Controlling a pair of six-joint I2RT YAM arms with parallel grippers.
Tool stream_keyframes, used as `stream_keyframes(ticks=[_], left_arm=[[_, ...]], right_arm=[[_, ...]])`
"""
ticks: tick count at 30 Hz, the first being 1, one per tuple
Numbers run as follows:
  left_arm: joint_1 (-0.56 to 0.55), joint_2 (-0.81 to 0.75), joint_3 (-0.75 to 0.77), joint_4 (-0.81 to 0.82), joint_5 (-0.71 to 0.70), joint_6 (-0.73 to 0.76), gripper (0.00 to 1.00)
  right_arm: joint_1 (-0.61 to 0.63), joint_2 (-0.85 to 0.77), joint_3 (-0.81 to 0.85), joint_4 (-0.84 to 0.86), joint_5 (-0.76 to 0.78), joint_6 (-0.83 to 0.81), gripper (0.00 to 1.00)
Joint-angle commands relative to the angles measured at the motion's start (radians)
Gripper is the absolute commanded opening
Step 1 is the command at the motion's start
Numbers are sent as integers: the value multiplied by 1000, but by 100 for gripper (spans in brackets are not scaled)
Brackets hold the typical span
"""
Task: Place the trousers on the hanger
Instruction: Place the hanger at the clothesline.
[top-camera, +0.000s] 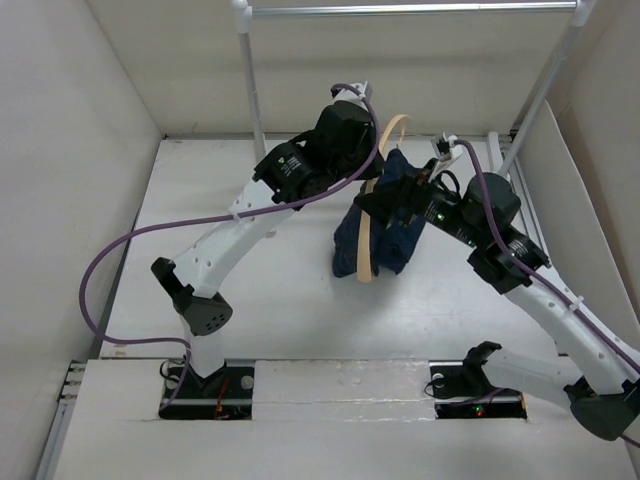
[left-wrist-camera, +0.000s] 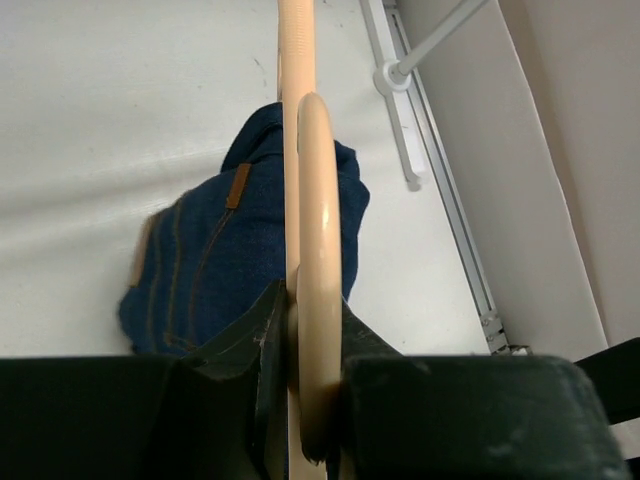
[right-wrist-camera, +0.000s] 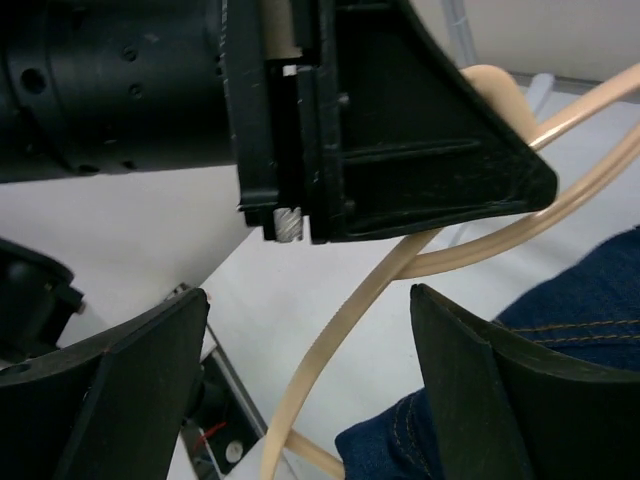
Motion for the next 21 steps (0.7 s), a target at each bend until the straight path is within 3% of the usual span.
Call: stream_keyframes(ticks=[1,5,8,15,17,18,21], left_arm=[[1,-78,-13,124,-18,-11,0],[1,-91,-28,133,-20,-14,0],[1,-94,-30,142,-13,-14,0],[1,-95,-6,138,-26,-8,0],[1,-98,-4,141,-23,-8,0],[1,-101,-2,142,-21,-7,0],[1,-101,20,136,-21,1,0]], right_arm=[[30,18,21,5,109,43,85],[96,33,-11,29,153,82,80],[107,45,-73,106,137,135,64],[155,22,-96,40,248,155,65],[155,13,-129,88,236,164,51],[155,12,-131,94,238,170,34],[155,13,-106,98,225,168,7]])
